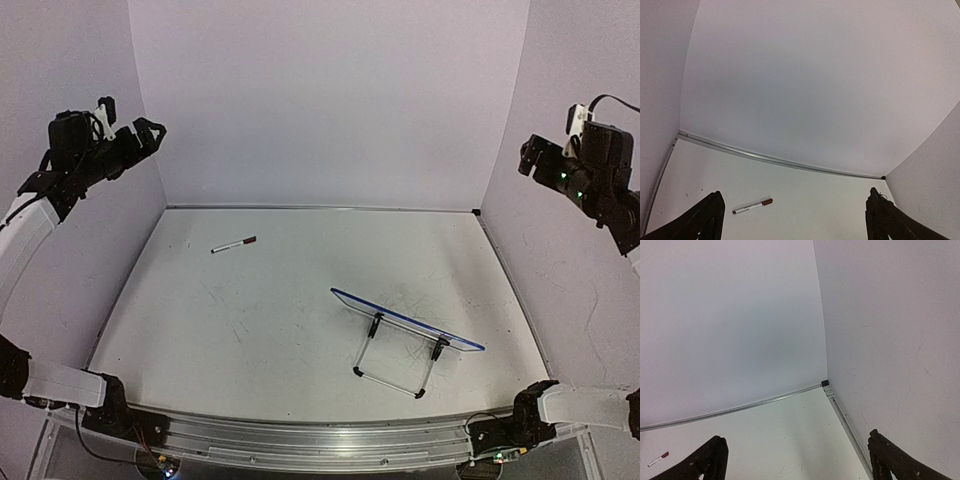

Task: Write a sentence on the whiteboard
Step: Move the whiteboard to the center of the board.

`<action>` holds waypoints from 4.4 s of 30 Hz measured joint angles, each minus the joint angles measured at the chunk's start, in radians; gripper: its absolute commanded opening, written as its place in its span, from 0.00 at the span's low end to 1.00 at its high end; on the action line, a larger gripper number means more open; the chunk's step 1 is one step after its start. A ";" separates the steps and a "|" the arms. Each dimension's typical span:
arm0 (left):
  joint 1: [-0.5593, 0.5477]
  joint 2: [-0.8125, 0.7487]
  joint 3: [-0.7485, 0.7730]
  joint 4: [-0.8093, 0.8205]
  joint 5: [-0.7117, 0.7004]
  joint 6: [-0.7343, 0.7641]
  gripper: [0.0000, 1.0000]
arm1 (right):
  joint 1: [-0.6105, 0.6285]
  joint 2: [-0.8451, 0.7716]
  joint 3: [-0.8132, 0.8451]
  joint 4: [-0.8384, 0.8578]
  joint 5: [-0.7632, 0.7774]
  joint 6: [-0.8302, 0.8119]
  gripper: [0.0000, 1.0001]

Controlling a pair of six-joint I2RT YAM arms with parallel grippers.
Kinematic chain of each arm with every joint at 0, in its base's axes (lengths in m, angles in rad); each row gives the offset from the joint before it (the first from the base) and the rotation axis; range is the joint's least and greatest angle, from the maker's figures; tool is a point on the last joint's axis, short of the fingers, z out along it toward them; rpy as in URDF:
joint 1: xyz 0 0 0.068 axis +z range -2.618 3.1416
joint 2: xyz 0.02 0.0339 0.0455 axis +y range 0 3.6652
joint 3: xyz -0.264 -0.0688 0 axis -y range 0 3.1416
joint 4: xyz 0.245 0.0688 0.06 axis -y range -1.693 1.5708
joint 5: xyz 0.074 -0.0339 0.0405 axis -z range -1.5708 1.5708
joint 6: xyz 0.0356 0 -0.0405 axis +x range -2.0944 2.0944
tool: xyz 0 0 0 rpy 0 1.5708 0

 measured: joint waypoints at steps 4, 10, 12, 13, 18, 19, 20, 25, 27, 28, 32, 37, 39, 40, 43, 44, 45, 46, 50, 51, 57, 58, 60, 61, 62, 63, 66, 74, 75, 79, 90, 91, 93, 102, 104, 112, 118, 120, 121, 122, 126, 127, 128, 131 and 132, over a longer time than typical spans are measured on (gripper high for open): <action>-0.010 0.052 -0.041 0.009 0.092 -0.043 0.98 | 0.000 0.012 -0.002 -0.001 -0.030 0.004 0.98; -0.210 0.186 -0.146 0.009 0.124 -0.084 0.92 | 0.000 0.031 -0.015 0.006 -0.142 0.000 0.98; -0.316 0.224 -0.193 0.019 0.110 -0.085 0.95 | 0.000 0.032 -0.020 0.010 -0.180 -0.005 0.98; -0.374 0.230 -0.233 0.032 0.093 -0.087 0.95 | 0.000 0.032 -0.021 0.011 -0.195 -0.008 0.98; -0.603 0.157 -0.550 0.243 0.060 -0.168 0.92 | 0.000 0.025 -0.034 0.019 -0.247 -0.014 0.98; -0.637 0.143 -0.613 0.287 0.054 -0.193 0.90 | 0.000 0.020 -0.040 0.023 -0.252 -0.015 0.98; -0.666 0.139 -0.658 0.323 0.044 -0.212 0.88 | 0.000 0.015 -0.048 0.028 -0.257 -0.017 0.98; -0.882 0.237 -0.697 0.478 -0.041 -0.214 0.80 | 0.000 0.008 -0.075 0.038 -0.286 -0.018 0.98; -0.965 0.280 -0.694 0.546 -0.069 -0.188 0.76 | 0.000 0.013 -0.078 0.039 -0.299 -0.018 0.98; -1.003 0.307 -0.691 0.585 -0.083 -0.169 0.75 | 0.000 0.017 -0.078 0.039 -0.306 -0.018 0.98; -1.096 0.415 -0.658 0.657 -0.139 -0.095 0.74 | 0.000 0.022 -0.080 0.039 -0.323 -0.018 0.98; -1.132 0.539 -0.602 0.700 -0.213 -0.072 0.83 | 0.000 0.009 -0.091 0.040 -0.335 -0.016 0.98; -1.148 0.585 -0.573 0.709 -0.265 -0.069 0.89 | 0.000 -0.002 -0.100 0.039 -0.341 -0.014 0.98; -1.158 0.608 -0.558 0.716 -0.291 -0.067 0.90 | 0.000 -0.007 -0.104 0.039 -0.345 -0.011 0.98; -1.204 0.676 -0.509 0.727 -0.391 -0.057 0.91 | 0.000 -0.019 -0.113 0.042 -0.360 -0.003 0.98; -1.214 0.697 -0.491 0.731 -0.414 -0.054 0.91 | 0.000 -0.024 -0.121 0.043 -0.370 0.001 0.98; -1.226 0.723 -0.471 0.735 -0.441 -0.050 0.92 | 0.000 -0.026 -0.127 0.043 -0.378 0.003 0.98; -1.236 0.745 -0.455 0.740 -0.466 -0.047 0.93 | 0.000 -0.028 -0.134 0.044 -0.385 0.006 0.98; -1.259 0.824 -0.408 0.746 -0.567 -0.035 0.99 | 0.000 -0.032 -0.164 0.044 -0.414 0.015 0.98; -1.263 0.839 -0.401 0.745 -0.596 -0.033 0.99 | 0.000 -0.032 -0.168 0.044 -0.420 0.017 0.98; -1.268 0.876 -0.376 0.712 -0.725 -0.031 0.99 | 0.000 -0.043 -0.179 0.043 -0.436 0.018 0.98; -1.268 0.889 -0.352 0.693 -0.739 -0.030 0.99 | 0.000 -0.045 -0.181 0.044 -0.436 0.018 0.98; -1.268 0.915 -0.304 0.663 -0.757 -0.031 0.99 | 0.000 -0.047 -0.185 0.046 -0.437 0.021 0.98; -1.267 0.925 -0.286 0.649 -0.763 -0.032 0.99 | 0.000 -0.046 -0.187 0.047 -0.438 0.022 0.98; -1.267 0.932 -0.272 0.636 -0.766 -0.034 0.99 | 0.000 -0.045 -0.190 0.047 -0.439 0.024 0.98; -1.266 0.936 -0.263 0.623 -0.769 -0.037 1.00 | 0.000 -0.044 -0.192 0.047 -0.441 0.025 0.98; -1.264 0.945 -0.243 0.587 -0.774 -0.046 0.99 | 0.000 -0.036 -0.194 0.047 -0.447 0.025 0.98; -1.244 0.970 -0.180 0.497 -0.786 -0.092 0.93 | 0.000 -0.028 -0.194 0.048 -0.451 0.025 0.98; -1.238 0.970 -0.179 0.495 -0.783 -0.092 0.93 | 0.000 -0.028 -0.194 0.048 -0.451 0.025 0.98; -1.204 0.969 -0.181 0.496 -0.777 -0.090 0.94 | 0.000 -0.028 -0.194 0.048 -0.451 0.025 0.98; -0.985 0.878 -0.284 0.470 -0.773 -0.027 0.99 | 0.000 -0.026 -0.194 0.050 -0.454 0.041 0.98; -0.968 0.873 -0.287 0.463 -0.773 -0.018 0.99 | 0.000 -0.025 -0.194 0.050 -0.455 0.044 0.98; -0.937 0.862 -0.293 0.451 -0.773 0.002 0.99 | 0.000 -0.024 -0.194 0.050 -0.455 0.047 0.98; -0.857 0.762 -0.320 0.381 -0.675 0.049 0.98 | 0.000 0.015 -0.205 0.071 -0.505 0.037 0.98; -0.847 0.727 -0.322 0.373 -0.636 0.042 0.95 | 0.000 0.053 -0.221 0.088 -0.547 0.028 0.91; -0.844 0.592 -0.353 0.287 -0.462 -0.039 0.70 | 0.054 0.417 -0.234 0.145 -0.739 -0.075 0.71; -0.840 0.547 -0.379 0.272 -0.236 -0.160 0.54 | 0.172 0.700 -0.218 0.161 -0.714 -0.223 0.55; -0.840 0.547 -0.400 0.280 -0.183 -0.196 0.51 | 0.212 0.738 -0.224 0.181 -0.692 -0.299 0.54; -0.840 0.547 -0.411 0.281 -0.165 -0.215 0.50 | 0.228 0.743 -0.231 0.195 -0.689 -0.335 0.55; -0.841 0.547 -0.421 0.280 -0.150 -0.231 0.50 | 0.245 0.743 -0.239 0.214 -0.690 -0.377 0.54; -0.836 0.553 -0.435 0.294 -0.101 -0.283 0.45 | 0.263 0.743 -0.241 0.264 -0.707 -0.512 0.53; -0.832 0.565 -0.433 0.311 -0.079 -0.296 0.43 | 0.261 0.745 -0.241 0.277 -0.710 -0.544 0.53; -0.827 0.578 -0.431 0.329 -0.059 -0.304 0.41 | 0.260 0.750 -0.241 0.288 -0.710 -0.571 0.53; -0.805 0.636 -0.419 0.372 -0.008 -0.337 0.35 | 0.257 0.774 -0.241 0.314 -0.713 -0.621 0.54; -0.800 0.656 -0.412 0.379 -0.001 -0.345 0.34 | 0.256 0.783 -0.241 0.319 -0.712 -0.629 0.54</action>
